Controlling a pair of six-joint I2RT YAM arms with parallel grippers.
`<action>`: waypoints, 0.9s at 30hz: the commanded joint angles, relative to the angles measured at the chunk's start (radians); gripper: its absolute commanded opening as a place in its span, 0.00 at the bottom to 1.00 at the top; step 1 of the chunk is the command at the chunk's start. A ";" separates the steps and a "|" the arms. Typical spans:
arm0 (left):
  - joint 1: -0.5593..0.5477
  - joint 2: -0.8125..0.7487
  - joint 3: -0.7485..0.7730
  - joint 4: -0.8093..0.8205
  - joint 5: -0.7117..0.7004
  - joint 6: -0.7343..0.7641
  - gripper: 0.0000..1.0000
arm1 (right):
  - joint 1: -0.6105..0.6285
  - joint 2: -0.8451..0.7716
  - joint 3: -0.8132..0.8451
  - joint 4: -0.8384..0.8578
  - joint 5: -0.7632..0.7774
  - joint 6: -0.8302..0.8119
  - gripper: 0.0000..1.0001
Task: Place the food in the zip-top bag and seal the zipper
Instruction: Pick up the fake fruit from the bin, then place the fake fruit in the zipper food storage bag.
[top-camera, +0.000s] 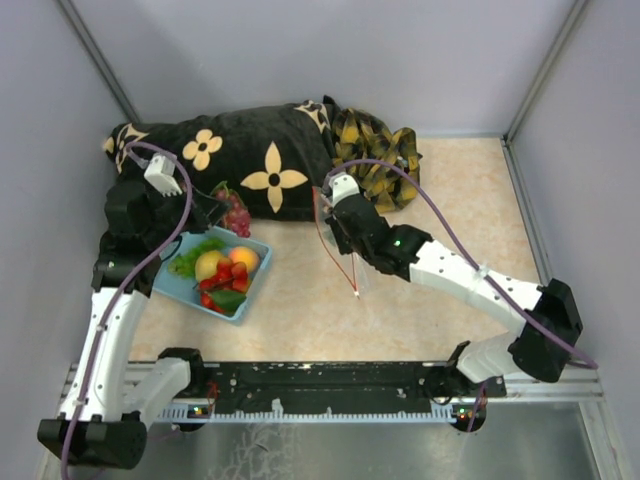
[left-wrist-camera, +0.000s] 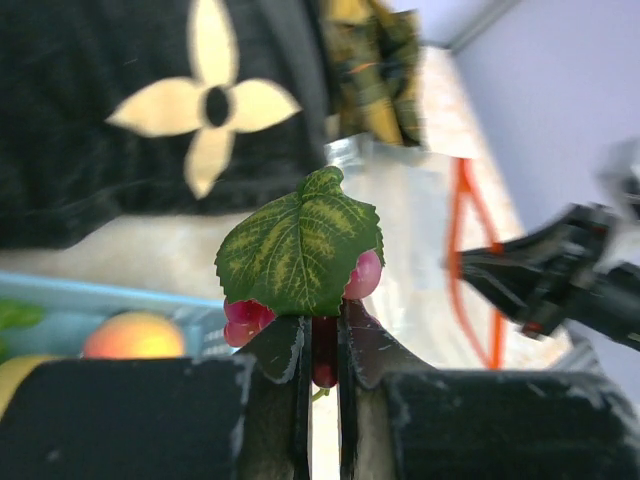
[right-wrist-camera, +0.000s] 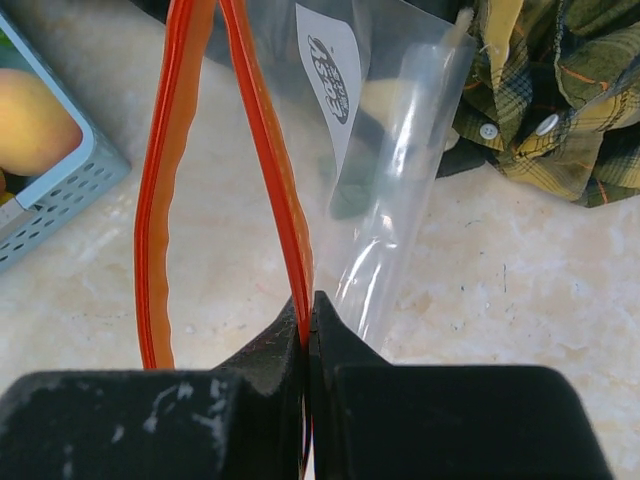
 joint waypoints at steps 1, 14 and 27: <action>-0.067 -0.055 0.008 0.203 0.136 -0.123 0.00 | 0.010 0.015 0.070 0.017 -0.011 0.048 0.00; -0.291 -0.071 -0.131 0.551 0.086 -0.305 0.00 | 0.010 0.055 0.130 -0.017 -0.070 0.184 0.00; -0.431 -0.048 -0.231 0.801 -0.066 -0.379 0.00 | 0.010 0.096 0.132 0.012 -0.135 0.258 0.00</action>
